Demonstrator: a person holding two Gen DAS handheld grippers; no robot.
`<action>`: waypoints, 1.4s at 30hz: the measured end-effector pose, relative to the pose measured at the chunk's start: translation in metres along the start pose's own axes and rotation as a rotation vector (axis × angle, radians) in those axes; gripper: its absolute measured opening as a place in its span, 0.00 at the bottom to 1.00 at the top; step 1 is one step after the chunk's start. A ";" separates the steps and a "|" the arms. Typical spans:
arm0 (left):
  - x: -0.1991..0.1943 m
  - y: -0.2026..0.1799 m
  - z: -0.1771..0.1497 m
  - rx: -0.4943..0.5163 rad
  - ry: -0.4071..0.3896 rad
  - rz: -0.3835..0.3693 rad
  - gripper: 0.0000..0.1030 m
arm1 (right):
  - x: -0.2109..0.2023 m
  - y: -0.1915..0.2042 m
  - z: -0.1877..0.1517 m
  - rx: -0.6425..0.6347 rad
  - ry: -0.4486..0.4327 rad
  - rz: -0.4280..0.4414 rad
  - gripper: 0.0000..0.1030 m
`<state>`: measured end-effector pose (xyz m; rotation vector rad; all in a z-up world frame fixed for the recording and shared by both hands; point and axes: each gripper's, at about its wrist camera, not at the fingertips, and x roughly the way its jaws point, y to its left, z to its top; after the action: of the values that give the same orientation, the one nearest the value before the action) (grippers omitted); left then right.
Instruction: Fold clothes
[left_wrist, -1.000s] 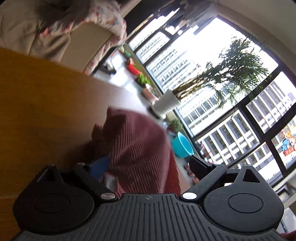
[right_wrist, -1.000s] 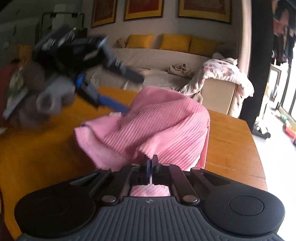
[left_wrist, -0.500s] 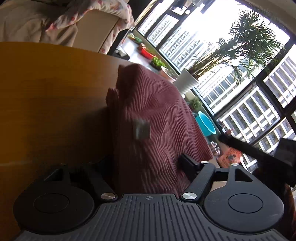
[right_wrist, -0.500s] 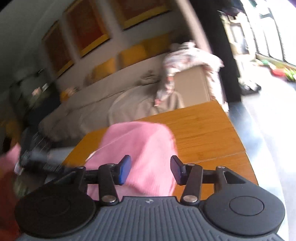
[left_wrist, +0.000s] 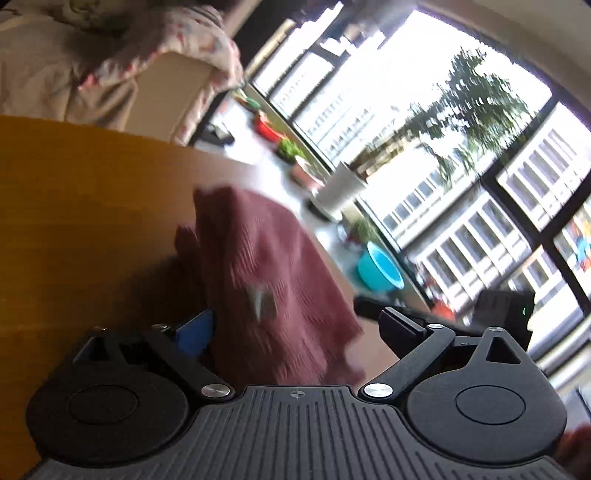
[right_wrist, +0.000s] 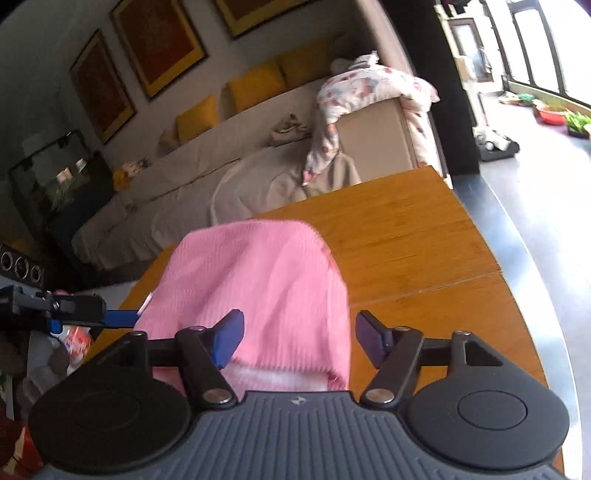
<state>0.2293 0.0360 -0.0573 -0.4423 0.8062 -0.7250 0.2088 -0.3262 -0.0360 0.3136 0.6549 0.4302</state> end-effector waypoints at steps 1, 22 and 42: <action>0.008 0.000 -0.001 -0.007 0.017 0.031 0.96 | 0.005 0.000 0.000 0.004 0.010 0.009 0.67; -0.035 0.059 0.021 0.056 -0.073 0.348 0.76 | 0.158 0.077 0.034 -0.063 0.131 0.177 0.45; -0.046 0.117 0.043 -0.095 -0.150 0.186 0.60 | 0.151 0.112 0.060 -0.233 -0.049 0.122 0.50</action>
<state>0.2887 0.1527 -0.0794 -0.4937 0.7316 -0.4769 0.3226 -0.1660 -0.0228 0.1420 0.5336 0.6080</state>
